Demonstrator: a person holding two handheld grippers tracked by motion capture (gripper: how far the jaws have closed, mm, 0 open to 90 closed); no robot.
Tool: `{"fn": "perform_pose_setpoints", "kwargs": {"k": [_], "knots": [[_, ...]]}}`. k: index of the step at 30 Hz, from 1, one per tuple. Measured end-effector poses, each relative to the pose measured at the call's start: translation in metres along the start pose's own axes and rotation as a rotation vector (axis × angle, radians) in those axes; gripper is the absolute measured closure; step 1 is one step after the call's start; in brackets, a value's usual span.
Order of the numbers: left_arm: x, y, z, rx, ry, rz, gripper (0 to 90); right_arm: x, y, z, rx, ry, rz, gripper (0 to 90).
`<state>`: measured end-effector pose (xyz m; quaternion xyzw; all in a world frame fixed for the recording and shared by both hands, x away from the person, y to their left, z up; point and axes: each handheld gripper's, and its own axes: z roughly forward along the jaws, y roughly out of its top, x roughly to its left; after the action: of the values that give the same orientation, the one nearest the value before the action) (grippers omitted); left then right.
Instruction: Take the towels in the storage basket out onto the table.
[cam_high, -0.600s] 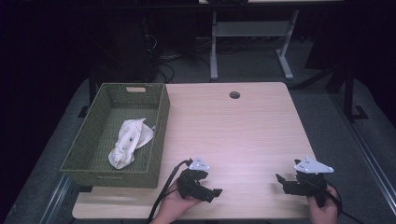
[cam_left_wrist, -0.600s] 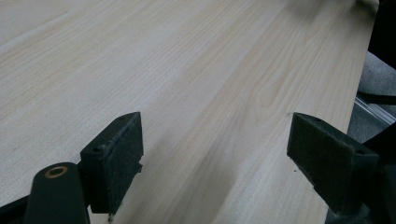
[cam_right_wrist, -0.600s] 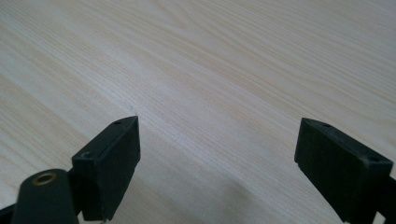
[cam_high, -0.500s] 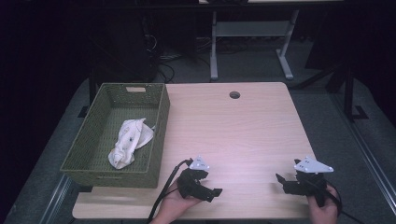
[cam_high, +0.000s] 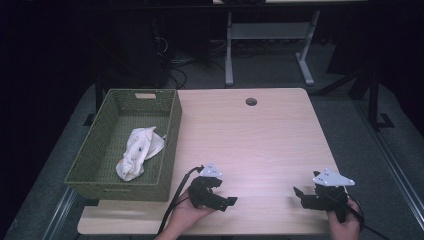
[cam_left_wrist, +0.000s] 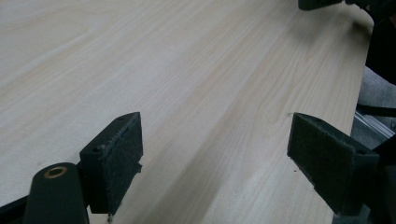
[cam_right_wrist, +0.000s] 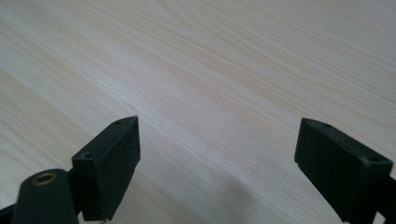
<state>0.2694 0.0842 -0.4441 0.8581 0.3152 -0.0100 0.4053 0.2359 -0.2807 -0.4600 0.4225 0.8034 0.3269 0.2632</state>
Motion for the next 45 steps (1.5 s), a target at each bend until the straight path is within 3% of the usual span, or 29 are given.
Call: {"fn": "perform_pose_setpoints", "kwargs": {"k": [7, 11, 15, 20, 23, 26, 40, 45], "knots": [[0.006, 0.014, -0.006, -0.023, 0.022, 0.008, 17.6, 0.002, 0.001, 0.0, 0.008, -0.002, -0.002, 13.9], [0.007, 0.023, -0.009, -0.003, 0.034, 0.037, 17.6, -0.001, 0.0, -0.001, 0.008, -0.011, 0.004, 13.9], [0.011, 0.031, -0.012, -0.001, 0.032, 0.024, 18.1, -0.004, -0.002, -0.003, 0.005, -0.02, 0.017, 13.9], [0.012, 0.042, -0.017, 0.006, 0.035, 0.037, 18.2, -0.004, -0.002, -0.001, 0.006, -0.017, 0.015, 13.9], [0.012, 0.051, -0.021, 0.01, 0.03, 0.049, 18.1, -0.002, -0.002, -0.001, 0.009, -0.017, 0.013, 13.9], [0.012, 0.059, -0.024, 0.026, 0.051, 0.079, 18.3, -0.002, -0.001, -0.001, 0.007, -0.013, 0.011, 13.9], [0.009, 0.095, -0.043, 0.01, 0.04, 0.091, 17.7, -0.004, -0.002, -0.002, 0.006, -0.012, 0.008, 13.9], [0.011, 0.107, -0.052, 0.016, 0.017, 0.082, 17.3, -0.004, -0.002, -0.002, 0.007, -0.012, 0.009, 13.9]]}}
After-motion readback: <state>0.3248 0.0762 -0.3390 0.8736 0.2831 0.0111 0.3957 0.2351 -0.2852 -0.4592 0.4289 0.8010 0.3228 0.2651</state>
